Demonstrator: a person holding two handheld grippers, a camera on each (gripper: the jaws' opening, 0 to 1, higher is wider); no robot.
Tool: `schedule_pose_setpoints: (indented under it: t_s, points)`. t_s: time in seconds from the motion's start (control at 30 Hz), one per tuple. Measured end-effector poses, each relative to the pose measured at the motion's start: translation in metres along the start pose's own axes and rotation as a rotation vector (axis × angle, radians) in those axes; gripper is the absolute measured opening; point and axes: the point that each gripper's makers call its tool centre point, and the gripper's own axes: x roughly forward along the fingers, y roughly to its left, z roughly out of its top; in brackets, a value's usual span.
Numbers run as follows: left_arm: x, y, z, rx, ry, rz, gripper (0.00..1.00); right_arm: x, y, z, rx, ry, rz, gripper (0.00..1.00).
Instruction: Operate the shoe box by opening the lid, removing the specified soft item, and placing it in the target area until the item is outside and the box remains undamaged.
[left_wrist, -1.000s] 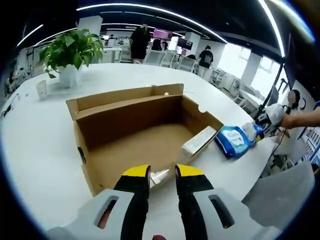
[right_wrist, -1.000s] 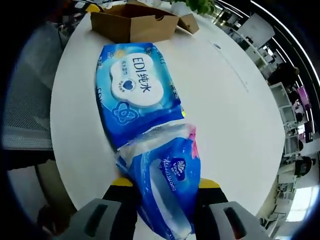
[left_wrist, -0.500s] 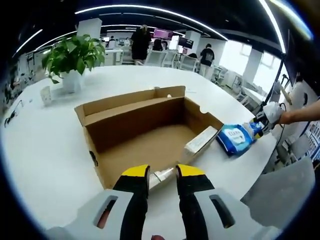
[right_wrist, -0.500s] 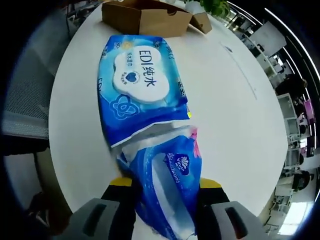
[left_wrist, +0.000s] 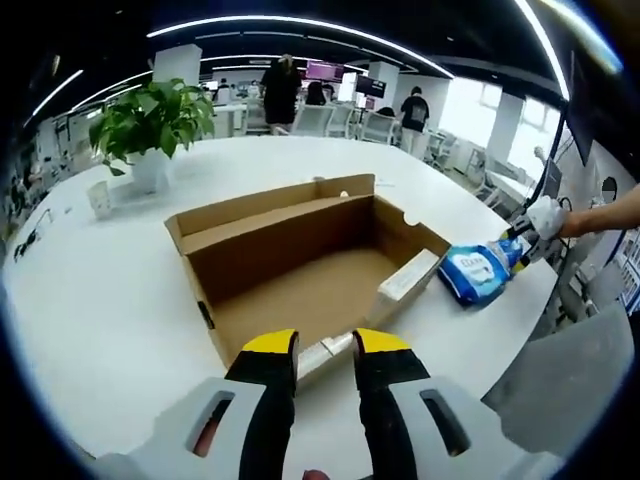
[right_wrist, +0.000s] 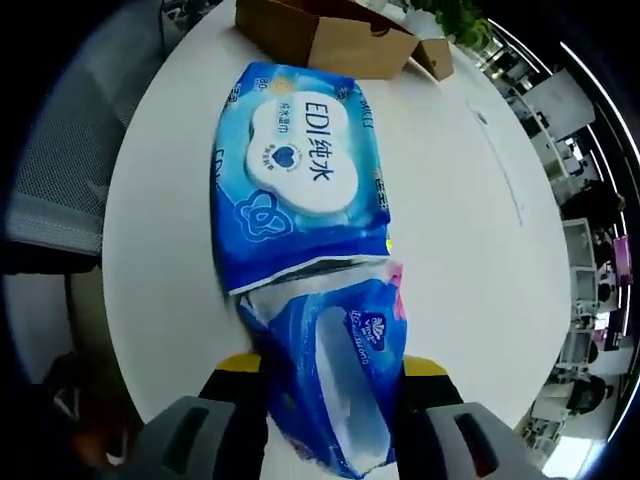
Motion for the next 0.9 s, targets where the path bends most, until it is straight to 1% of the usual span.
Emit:
schedule_pose_setpoints:
  t_s: [0.1,0.17,0.27,0.37,0.5,0.6,0.63,0.73,0.8,0.9]
  points:
    - [0.0,0.001,0.001,0.014,-0.004,0.007,0.21,-0.005,-0.003,-0.003,-0.032,0.016,0.008,0.47]
    - [-0.001,0.001,0.002,-0.007,-0.012,-0.003,0.22,-0.01,-0.005,-0.003,-0.042,0.023,0.015,0.46]
    - [-0.002,0.005,0.002,0.046,-0.006,0.033,0.22,-0.021,-0.011,-0.001,-0.057,0.031,0.011,0.46]
    - [-0.001,0.0,0.003,0.063,-0.006,0.02,0.22,-0.032,-0.02,0.004,-0.072,0.025,-0.003,0.46]
    - [-0.001,-0.002,0.004,0.076,-0.006,0.013,0.23,-0.041,-0.03,0.015,-0.123,0.028,-0.013,0.45]
    - [-0.001,-0.001,0.004,0.071,-0.01,0.012,0.23,-0.045,-0.037,0.033,-0.147,0.01,-0.021,0.43]
    - [-0.001,0.001,0.006,0.069,-0.014,0.017,0.23,-0.046,-0.039,0.043,-0.155,0.002,-0.022,0.43]
    - [-0.002,0.003,0.007,0.059,-0.022,0.019,0.23,-0.047,-0.042,0.064,-0.179,-0.022,-0.021,0.42]
    - [-0.002,0.002,0.008,0.062,-0.026,0.014,0.23,-0.047,-0.044,0.088,-0.198,-0.054,-0.018,0.42]
    - [-0.002,0.001,0.01,0.044,-0.034,0.002,0.23,-0.046,-0.045,0.116,-0.211,-0.1,-0.013,0.42]
